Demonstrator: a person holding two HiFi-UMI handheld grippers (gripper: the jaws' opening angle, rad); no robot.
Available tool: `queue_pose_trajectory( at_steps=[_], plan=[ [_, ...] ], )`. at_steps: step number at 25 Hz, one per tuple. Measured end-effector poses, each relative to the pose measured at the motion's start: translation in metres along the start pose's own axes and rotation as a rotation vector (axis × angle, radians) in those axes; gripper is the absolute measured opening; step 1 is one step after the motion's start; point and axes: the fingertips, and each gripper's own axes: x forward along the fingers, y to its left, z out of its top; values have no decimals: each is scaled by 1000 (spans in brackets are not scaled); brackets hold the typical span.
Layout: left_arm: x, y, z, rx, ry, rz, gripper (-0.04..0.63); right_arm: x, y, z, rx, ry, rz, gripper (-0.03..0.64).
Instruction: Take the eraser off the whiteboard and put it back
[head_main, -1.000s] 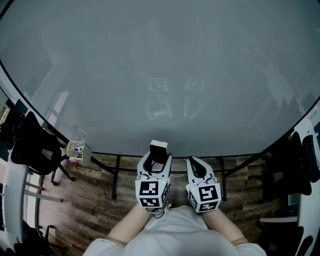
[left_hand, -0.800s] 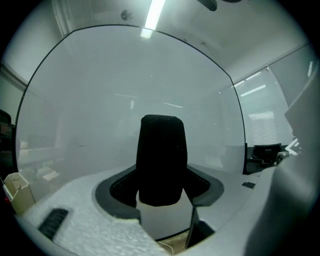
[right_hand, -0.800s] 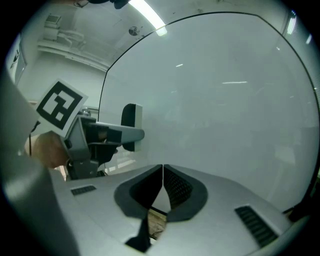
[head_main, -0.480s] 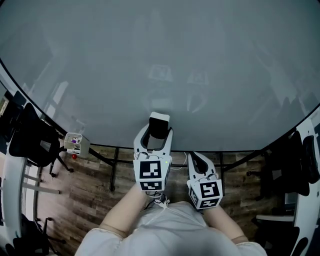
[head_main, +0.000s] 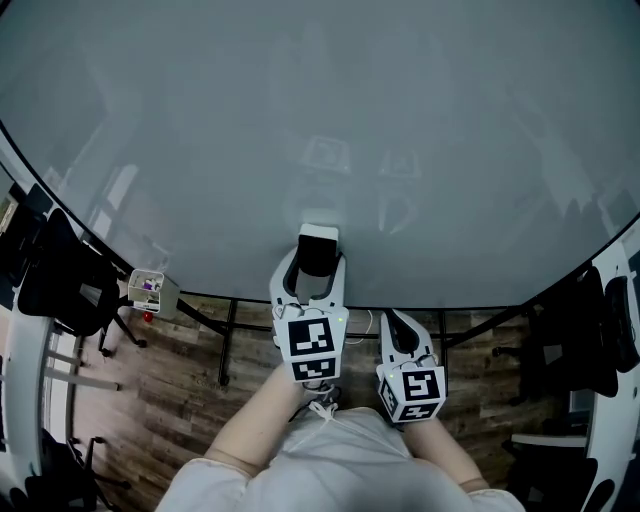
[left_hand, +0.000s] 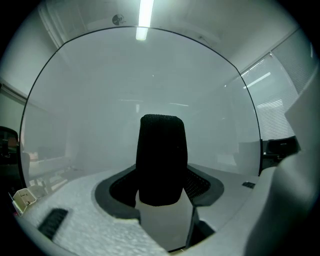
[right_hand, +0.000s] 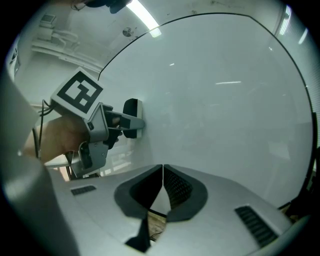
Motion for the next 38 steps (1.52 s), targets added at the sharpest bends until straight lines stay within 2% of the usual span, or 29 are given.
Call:
queue_pose_trajectory(
  at_steps=[7,13,20,29,30,34,36,38],
  plan=[
    [0,-2,1,-3,-17,-45,268,2,-2,-3,-3,1,-19,28],
    [-4,0,2,7,-33,-37,279,1,-1,2,-15,-6,-19,29],
    [-26,-1,0,36,-38,-66,279,-2,9,-4,-10,12,-5,29],
    [-54,-14,-58,15,81,-143,276,-2,23,-12,-16,28,-1,29],
    [-55,-14,-62,3,88,-142,259,-3,24,-11,-20,25,-3,29],
    [-62,-7,-80,-38,108,-116,76,-4,29,-9,-16,21,-9,29],
    [-65,-7,-77,-60,98,-130,25,-5,31,-6,-18,11,-11,28],
    [-66,-8,-68,-74,76,-149,17,-6,31,-3,-26,1,-14,28]
  ],
)
